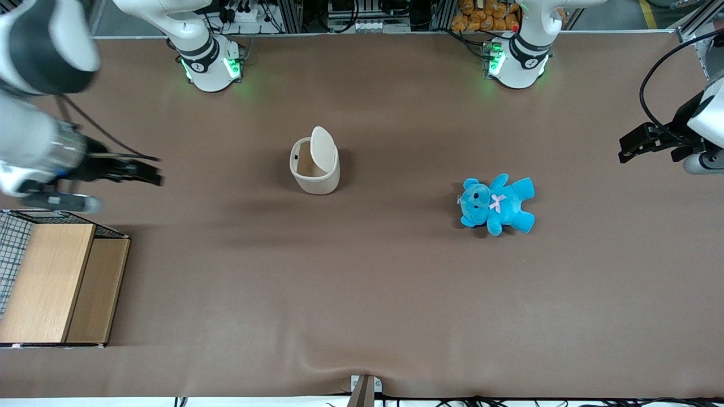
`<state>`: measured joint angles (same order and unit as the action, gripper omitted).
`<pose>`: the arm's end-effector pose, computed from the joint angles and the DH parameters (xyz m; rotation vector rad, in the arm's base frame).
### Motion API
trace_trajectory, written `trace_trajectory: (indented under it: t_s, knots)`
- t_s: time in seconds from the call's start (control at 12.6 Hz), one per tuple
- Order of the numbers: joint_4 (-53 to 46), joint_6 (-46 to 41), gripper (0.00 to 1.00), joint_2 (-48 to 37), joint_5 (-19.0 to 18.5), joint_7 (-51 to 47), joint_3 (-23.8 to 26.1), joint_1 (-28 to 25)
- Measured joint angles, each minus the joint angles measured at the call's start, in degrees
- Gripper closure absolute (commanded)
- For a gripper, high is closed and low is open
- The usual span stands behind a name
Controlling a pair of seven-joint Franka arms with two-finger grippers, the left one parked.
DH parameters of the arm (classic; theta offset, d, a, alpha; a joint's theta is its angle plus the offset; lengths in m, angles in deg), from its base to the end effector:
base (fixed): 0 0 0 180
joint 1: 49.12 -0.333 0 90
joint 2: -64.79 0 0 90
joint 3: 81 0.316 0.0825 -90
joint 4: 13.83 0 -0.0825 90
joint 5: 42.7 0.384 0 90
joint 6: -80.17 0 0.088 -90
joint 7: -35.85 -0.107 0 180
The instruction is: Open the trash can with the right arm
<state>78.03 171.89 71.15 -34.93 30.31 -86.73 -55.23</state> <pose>0.5841 0.0207 0.5495 -3.0143 0.1536 0.1799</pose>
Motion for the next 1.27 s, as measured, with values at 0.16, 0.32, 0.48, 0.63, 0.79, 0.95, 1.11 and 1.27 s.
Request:
trace_trajectory:
  t_s: [0.16,0.32,0.48,0.63,0.79,0.95,1.11,1.27]
  knots:
    - [-0.14,-1.56,0.0,-1.67,-0.34,5.06,-0.67,3.94]
    - [-2.01,-5.73,0.0,-3.02,-2.91,5.66,-0.19,5.5]
    - [-5.72,-8.22,0.0,-3.81,-4.87,4.18,0.97,5.54]
    - [-8.22,-11.73,0.0,-4.14,-5.01,1.53,1.67,5.53]
    - [-9.73,-15.7,0.0,-4.17,-5.01,0.86,1.7,5.54]
    - [-10.37,-17.03,0.0,-4.65,-5.05,0.9,1.74,5.53]
    - [-10.39,-17.27,0.0,-5.74,-5.35,2.34,1.87,5.51]
    - [-10.39,-17.15,0.0,-6.25,-6.29,4.53,1.76,5.52]
